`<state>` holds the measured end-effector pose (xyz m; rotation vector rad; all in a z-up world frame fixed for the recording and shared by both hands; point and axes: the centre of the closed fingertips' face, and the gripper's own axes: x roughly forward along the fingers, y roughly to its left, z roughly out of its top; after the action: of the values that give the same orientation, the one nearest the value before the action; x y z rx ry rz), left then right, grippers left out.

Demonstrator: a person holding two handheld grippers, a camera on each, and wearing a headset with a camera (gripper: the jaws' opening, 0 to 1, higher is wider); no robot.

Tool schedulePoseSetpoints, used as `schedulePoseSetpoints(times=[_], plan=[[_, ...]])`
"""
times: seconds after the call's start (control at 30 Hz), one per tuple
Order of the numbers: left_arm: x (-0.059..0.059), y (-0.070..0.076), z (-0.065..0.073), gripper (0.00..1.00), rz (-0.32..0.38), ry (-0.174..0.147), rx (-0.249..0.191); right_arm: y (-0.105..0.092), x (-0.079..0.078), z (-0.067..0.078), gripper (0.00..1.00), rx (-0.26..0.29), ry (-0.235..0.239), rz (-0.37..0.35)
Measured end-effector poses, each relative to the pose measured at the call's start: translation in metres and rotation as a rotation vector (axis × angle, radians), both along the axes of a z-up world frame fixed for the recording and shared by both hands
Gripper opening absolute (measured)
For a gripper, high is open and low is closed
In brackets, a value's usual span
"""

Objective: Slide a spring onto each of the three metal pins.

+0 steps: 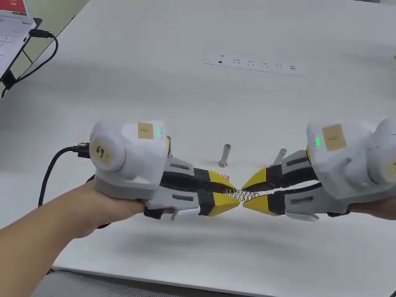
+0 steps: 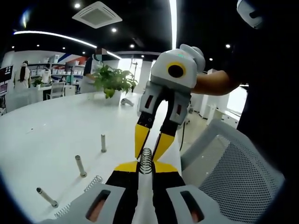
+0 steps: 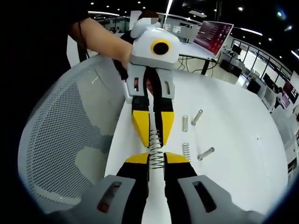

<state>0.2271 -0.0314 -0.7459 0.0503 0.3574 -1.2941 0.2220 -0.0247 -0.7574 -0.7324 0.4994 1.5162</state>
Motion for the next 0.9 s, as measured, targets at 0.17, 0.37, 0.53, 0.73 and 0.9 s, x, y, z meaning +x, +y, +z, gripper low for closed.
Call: schedulePoseSetpoints(times=[0.17,0.37,0.53,0.73,0.9], plan=[[0.0,0.002,0.0,0.02,0.001,0.001,0.003,-0.005,0.002,-0.001,0.09,-0.004,-0.001,-0.008],[0.001,0.002,0.001,0.02,0.005,0.001,0.001,-0.011,0.003,-0.004,0.09,-0.017,-0.005,-0.016],[0.0,0.003,0.001,0.02,0.006,0.002,0.002,-0.01,0.003,-0.003,0.08,0.001,-0.008,-0.016],[0.0,0.005,-0.001,0.03,0.016,0.013,0.003,-0.009,0.002,-0.001,0.08,0.013,-0.025,-0.013],[-0.001,0.005,-0.002,0.03,0.014,0.015,0.002,-0.008,0.001,0.006,0.08,0.02,-0.018,-0.018]])
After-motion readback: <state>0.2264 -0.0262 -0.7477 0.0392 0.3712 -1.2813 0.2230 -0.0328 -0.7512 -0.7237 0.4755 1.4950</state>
